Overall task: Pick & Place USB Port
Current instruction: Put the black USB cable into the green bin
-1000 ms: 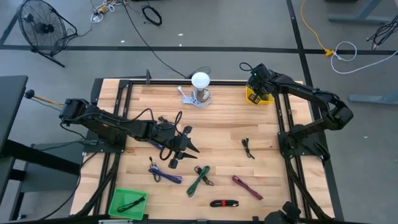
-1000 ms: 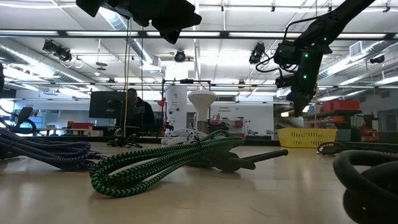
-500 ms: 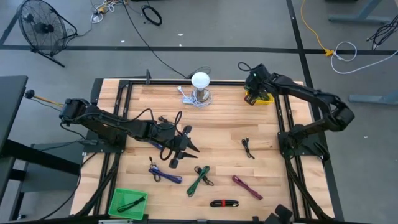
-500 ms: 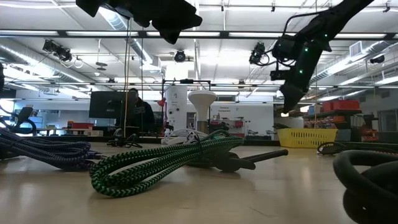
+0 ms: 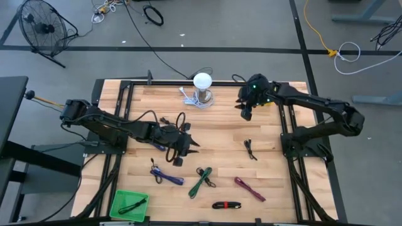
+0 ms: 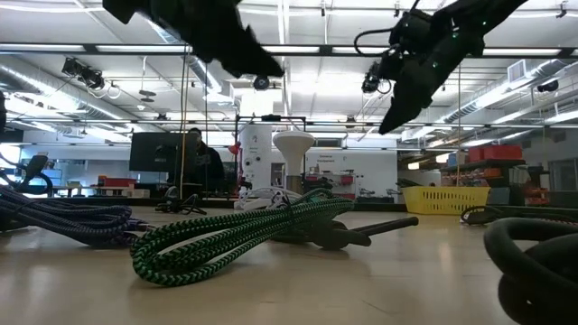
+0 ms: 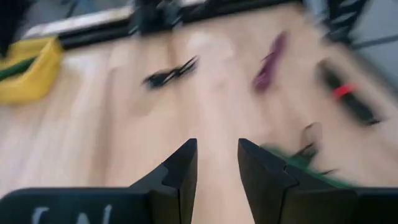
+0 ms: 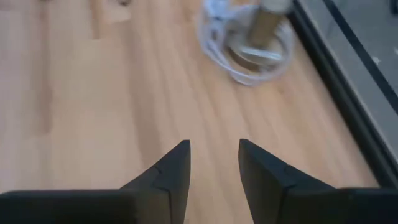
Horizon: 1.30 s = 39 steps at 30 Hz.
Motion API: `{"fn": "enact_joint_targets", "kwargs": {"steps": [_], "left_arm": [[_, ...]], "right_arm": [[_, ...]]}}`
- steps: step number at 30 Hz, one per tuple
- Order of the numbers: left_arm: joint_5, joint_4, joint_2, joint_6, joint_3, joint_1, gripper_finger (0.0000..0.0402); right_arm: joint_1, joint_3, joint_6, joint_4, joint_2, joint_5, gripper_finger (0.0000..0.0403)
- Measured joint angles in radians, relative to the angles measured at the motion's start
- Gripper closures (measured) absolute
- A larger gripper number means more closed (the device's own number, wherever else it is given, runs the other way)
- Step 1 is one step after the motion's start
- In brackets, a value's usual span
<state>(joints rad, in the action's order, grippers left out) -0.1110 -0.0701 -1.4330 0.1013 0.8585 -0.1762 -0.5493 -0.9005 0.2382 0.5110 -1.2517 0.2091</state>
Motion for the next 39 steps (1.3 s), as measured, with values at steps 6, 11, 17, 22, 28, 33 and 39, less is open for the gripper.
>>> {"fn": "enact_joint_targets", "kwargs": {"steps": [6,11,17,22,28,33,39], "left_arm": [[-0.148,0.115,0.000,-0.001,0.000,0.001,0.0282],[-0.254,0.301,0.000,-0.017,0.000,0.025,0.0282],[-0.317,0.620,0.000,-0.093,0.000,0.107,0.0282],[-0.314,0.756,0.000,-0.065,0.000,0.177,0.0282],[-0.305,0.814,0.000,0.026,0.000,0.239,0.0282],[-0.297,0.799,0.000,0.071,0.000,0.284,0.0282],[-0.251,0.767,-0.024,0.118,0.000,0.312,0.0282]], "right_arm": [[0.107,0.000,-0.023,-0.005,0.001,0.001,0.0268],[0.197,0.000,-0.048,-0.004,0.001,0.002,0.0268],[0.288,0.000,-0.074,-0.026,0.001,-0.017,0.0268],[0.334,0.000,-0.074,-0.080,0.001,-0.017,0.0268],[0.361,0.000,-0.078,-0.112,0.001,-0.017,0.0268],[0.373,0.000,-0.084,-0.113,0.001,-0.017,0.0268],[0.378,0.000,-0.084,-0.113,0.000,-0.017,0.0268]]}}
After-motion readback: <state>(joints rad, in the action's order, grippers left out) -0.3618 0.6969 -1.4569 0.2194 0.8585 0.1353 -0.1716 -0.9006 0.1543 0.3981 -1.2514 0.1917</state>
